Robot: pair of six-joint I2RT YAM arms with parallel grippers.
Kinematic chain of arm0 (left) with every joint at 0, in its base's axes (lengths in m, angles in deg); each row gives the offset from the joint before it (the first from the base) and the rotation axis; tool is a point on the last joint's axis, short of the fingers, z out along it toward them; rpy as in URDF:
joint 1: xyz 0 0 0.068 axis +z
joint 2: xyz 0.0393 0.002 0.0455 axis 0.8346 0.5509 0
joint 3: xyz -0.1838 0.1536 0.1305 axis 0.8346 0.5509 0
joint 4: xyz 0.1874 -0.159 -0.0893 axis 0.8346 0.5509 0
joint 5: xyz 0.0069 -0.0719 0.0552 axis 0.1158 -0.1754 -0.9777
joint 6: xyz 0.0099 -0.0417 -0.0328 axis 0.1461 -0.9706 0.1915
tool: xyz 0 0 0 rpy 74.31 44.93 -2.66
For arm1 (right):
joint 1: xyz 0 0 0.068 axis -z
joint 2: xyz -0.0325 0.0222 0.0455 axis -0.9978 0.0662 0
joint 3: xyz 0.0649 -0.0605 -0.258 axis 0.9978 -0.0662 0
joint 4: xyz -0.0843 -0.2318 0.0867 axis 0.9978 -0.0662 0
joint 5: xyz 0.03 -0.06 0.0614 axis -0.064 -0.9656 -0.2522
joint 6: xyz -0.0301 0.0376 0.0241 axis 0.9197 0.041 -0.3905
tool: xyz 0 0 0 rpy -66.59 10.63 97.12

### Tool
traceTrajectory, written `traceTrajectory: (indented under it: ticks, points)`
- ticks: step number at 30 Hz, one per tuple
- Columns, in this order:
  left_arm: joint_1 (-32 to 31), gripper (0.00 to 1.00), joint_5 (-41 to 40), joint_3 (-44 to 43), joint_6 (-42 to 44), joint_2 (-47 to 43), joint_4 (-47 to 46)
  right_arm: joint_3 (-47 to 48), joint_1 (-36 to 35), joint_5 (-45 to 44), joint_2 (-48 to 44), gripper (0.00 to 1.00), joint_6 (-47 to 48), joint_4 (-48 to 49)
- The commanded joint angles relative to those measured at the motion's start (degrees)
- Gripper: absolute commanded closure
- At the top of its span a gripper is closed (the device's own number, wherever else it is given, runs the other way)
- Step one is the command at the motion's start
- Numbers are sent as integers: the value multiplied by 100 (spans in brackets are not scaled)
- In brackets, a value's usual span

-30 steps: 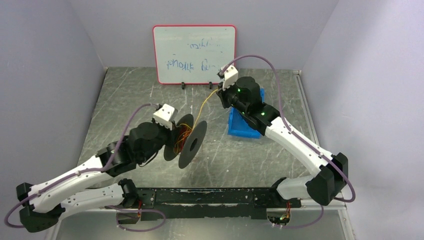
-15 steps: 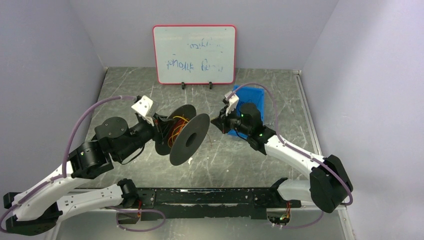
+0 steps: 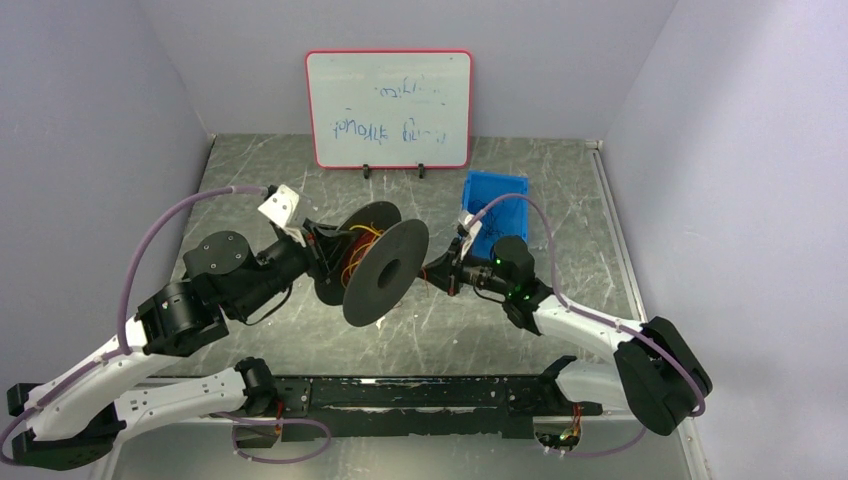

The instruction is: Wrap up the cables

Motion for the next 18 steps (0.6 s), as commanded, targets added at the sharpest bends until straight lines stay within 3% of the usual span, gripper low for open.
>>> traceTrajectory:
  ticks: [1,18]
  points:
    - [-36,93,-39,10,-480,-55,-1397,-457,1,552,-7,100,-826,1532]
    - [-33,93,-1212,888,-2027,375,-2888,-1341,-842,-113,285,100,-2445,4528]
